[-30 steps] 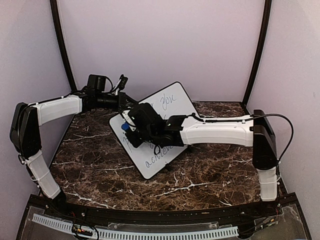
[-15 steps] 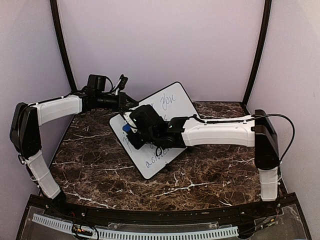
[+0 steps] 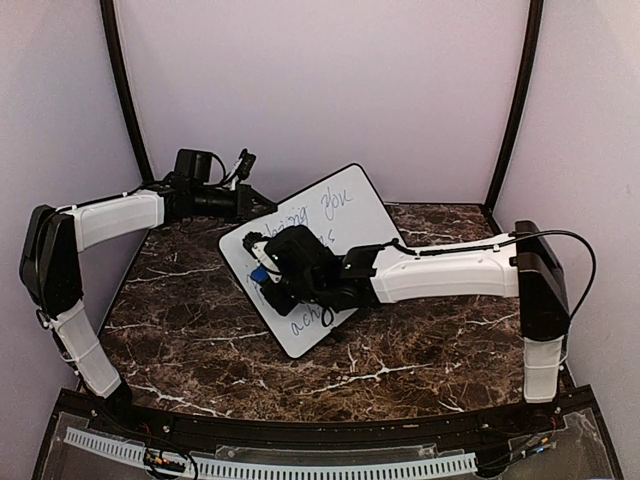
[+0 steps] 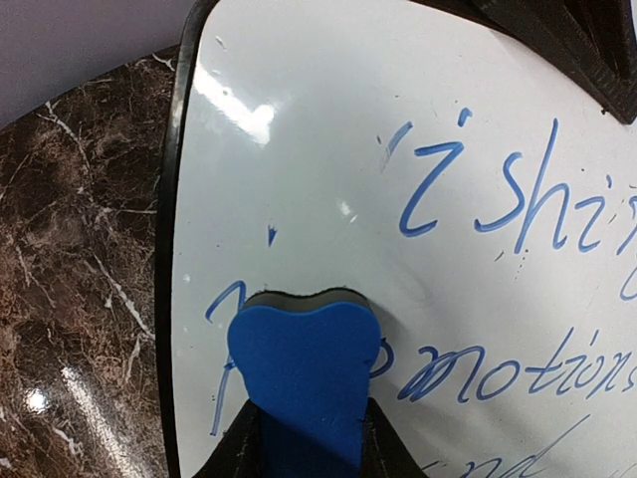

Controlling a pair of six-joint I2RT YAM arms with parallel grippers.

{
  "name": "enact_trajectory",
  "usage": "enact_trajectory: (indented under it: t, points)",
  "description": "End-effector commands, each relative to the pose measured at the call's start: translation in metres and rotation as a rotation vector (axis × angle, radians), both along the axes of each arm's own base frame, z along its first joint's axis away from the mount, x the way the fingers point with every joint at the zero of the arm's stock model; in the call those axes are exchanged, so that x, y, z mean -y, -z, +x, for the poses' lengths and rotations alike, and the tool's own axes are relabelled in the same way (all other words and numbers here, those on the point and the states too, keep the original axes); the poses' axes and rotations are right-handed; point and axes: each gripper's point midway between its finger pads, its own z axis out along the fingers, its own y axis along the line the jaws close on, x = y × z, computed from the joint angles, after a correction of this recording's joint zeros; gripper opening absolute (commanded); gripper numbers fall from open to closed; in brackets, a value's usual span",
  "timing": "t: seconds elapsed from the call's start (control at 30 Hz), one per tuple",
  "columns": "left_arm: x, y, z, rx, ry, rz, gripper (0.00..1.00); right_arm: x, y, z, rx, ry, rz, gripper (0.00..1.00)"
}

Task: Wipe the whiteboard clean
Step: Erase the whiteboard at the center of the board.

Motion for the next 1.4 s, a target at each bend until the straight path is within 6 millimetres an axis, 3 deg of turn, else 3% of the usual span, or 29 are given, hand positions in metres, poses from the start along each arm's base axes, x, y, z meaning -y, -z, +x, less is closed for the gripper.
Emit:
enact_trajectory:
  t: [0.0, 0.2, 0.37, 0.87, 1.37]
  points:
    - [0.004, -0.013, -0.015, 0.021, 0.026, -0.012, 0.00, -0.008, -0.004, 0.008, 0.015, 0.011, 0.000, 0.28]
    - [0.003, -0.013, -0.015, 0.023, 0.026, -0.010, 0.00, -0.027, -0.024, 0.028, 0.042, 0.012, 0.042, 0.28]
    - [0.003, -0.011, -0.014, 0.021, 0.024, -0.006, 0.00, -0.031, -0.024, 0.036, 0.034, 0.012, 0.051, 0.28]
    - [0.003, -0.013, -0.014, 0.025, 0.023, -0.008, 0.00, 0.024, 0.010, 0.030, -0.045, 0.081, 0.018, 0.28]
    - [0.003, -0.015, -0.016, 0.031, 0.027, -0.011, 0.00, -0.012, -0.021, 0.060, 0.004, 0.057, 0.066, 0.28]
